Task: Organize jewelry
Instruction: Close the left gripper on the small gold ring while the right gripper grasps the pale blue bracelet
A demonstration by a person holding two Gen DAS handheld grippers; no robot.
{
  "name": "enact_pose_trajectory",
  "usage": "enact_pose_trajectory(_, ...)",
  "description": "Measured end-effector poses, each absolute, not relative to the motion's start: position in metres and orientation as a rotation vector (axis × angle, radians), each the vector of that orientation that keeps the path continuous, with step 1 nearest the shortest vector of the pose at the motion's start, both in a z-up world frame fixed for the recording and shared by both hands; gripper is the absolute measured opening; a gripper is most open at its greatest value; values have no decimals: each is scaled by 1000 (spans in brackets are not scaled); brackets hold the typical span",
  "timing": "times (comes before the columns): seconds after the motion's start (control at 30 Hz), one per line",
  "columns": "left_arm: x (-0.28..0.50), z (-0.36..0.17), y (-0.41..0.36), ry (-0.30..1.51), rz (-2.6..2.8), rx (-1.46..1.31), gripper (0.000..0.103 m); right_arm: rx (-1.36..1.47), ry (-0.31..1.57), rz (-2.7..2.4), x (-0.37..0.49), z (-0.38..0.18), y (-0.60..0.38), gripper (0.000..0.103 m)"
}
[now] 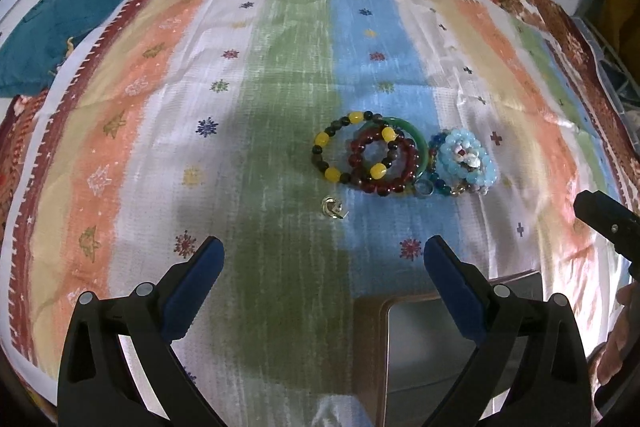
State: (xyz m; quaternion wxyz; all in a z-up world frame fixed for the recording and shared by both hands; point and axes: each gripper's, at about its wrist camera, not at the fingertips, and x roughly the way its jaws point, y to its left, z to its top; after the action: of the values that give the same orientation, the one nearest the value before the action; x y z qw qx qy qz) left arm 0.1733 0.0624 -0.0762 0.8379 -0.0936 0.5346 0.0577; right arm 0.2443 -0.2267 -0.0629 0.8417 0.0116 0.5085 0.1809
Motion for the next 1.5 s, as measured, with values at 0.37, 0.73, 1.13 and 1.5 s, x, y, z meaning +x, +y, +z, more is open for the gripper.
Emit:
enact_pose_trajectory(0.37, 195, -95, 61, 1180, 109, -193, 84, 75, 1121, 333, 278, -87, -233, 99)
enact_pose_trajectory(0.73, 206, -111, 67, 1219, 97, -211, 77, 80, 1153, 307, 298, -108, -225, 86)
enact_pose_trajectory(1.13, 221, -129, 76, 1264, 74, -248, 63, 67, 1201, 311, 317, -129, -212, 67)
enact_pose_trajectory(1.5, 227, -142, 58, 1299, 52, -162, 45, 72, 1229, 300, 331, -148, -208, 49)
